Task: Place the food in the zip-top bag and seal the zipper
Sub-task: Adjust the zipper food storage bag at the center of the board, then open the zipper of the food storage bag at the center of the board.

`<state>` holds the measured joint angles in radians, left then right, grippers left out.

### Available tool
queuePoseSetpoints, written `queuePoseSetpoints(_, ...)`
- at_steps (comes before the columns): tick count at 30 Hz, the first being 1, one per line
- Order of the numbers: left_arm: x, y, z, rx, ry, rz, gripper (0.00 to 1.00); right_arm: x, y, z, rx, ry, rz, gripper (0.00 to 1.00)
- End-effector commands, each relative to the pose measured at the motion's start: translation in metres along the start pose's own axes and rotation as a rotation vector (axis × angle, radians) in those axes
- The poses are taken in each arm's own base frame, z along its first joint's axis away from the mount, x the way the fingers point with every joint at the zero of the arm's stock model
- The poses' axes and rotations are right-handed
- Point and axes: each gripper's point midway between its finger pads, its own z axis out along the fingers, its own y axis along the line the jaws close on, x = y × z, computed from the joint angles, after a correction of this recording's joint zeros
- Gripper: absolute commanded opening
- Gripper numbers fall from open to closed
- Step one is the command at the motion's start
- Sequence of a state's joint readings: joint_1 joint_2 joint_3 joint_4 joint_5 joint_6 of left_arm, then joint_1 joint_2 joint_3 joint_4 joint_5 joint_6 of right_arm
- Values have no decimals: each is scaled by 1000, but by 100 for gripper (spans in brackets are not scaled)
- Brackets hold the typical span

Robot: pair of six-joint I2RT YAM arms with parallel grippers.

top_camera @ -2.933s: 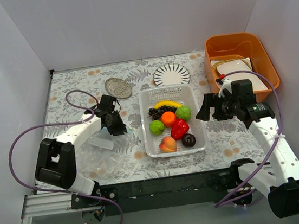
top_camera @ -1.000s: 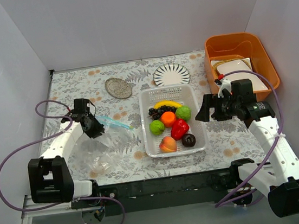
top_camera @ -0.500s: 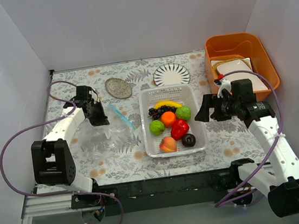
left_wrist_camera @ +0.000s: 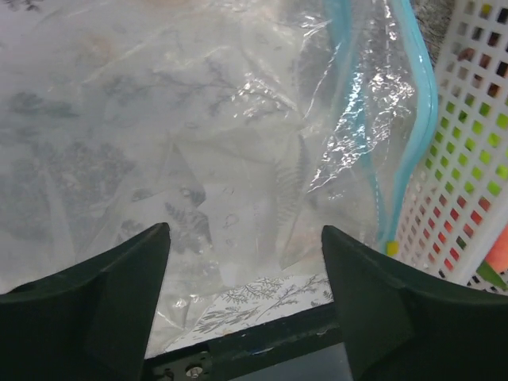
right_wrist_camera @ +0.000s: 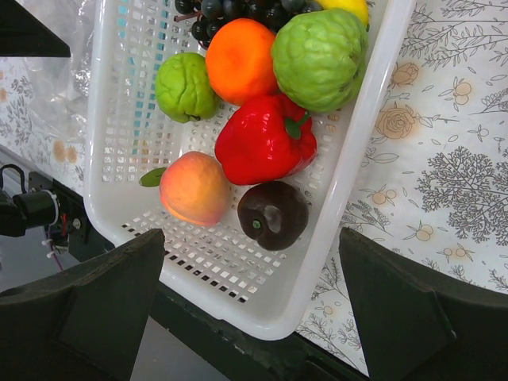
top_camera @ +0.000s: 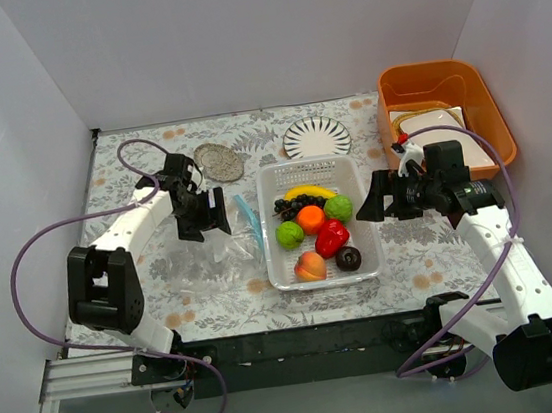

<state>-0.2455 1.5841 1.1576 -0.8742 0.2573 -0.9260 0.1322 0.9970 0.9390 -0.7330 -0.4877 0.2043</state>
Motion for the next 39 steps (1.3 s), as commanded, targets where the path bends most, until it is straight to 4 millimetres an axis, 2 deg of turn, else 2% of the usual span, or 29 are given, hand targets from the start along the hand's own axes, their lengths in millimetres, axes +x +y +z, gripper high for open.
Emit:
queuePoseSetpoints(1, -25, 8, -37, -114, -141, -84, 82, -10, 8, -4, -29, -28, -40, 98)
queuePoseSetpoints(2, -28, 1, -42, -81, -165, -92, 84, -9, 6, -3, -27, -25, -37, 98)
queuePoseSetpoints(3, -37, -7, -53, -50, -218, -122, 98, -8, 6, -2, -27, -23, -33, 98)
queuePoseSetpoints(6, -41, -20, -63, 10, -268, -202, 98, -7, 6, -2, -30, -20, -29, 98)
queuePoseSetpoints(7, -34, -20, -66, 17, -281, -294, 98, -8, 7, -2, -31, -21, -28, 98)
queuePoseSetpoints(9, -25, -24, -67, 56, -300, -363, 98, -10, 7, -3, -30, -32, -31, 98)
queuePoseSetpoints(10, -10, -21, -64, 70, -299, -413, 98, -10, 8, -3, -30, -34, -31, 98)
queuePoseSetpoints(11, -4, -21, -61, 84, -302, -432, 98, -10, 8, -3, -31, -36, -31, 98)
queuePoseSetpoints(13, 5, -15, -56, 75, -309, -494, 98, -10, 8, -2, -38, -32, -26, 98)
queuePoseSetpoints(14, 15, -8, -46, 55, -288, -511, 98, -10, 8, -1, -42, -31, -28, 98)
queuePoseSetpoints(17, 22, 2, -28, 14, -247, -551, 98, -9, 8, 1, -48, -21, -24, 98)
queuePoseSetpoints(23, 21, 30, -9, -101, -225, -600, 98, -10, 8, 1, -45, -21, -30, 98)
queuePoseSetpoints(27, 26, 63, 3, -229, -174, -602, 98, -11, 9, 0, -45, -22, -32, 98)
queuePoseSetpoints(30, 21, 85, 0, -358, -183, -572, 98, -10, 8, 1, -45, -17, -32, 98)
queuePoseSetpoints(35, -18, 101, -7, -453, -213, -479, 98, -8, 7, 2, -50, -7, -32, 98)
queuePoseSetpoints(37, -28, 110, -17, -518, -225, -435, 98, -8, 7, 2, -47, -4, -36, 98)
queuePoseSetpoints(39, -47, 108, -31, -524, -272, -396, 98, -8, 5, 1, -38, -1, -38, 98)
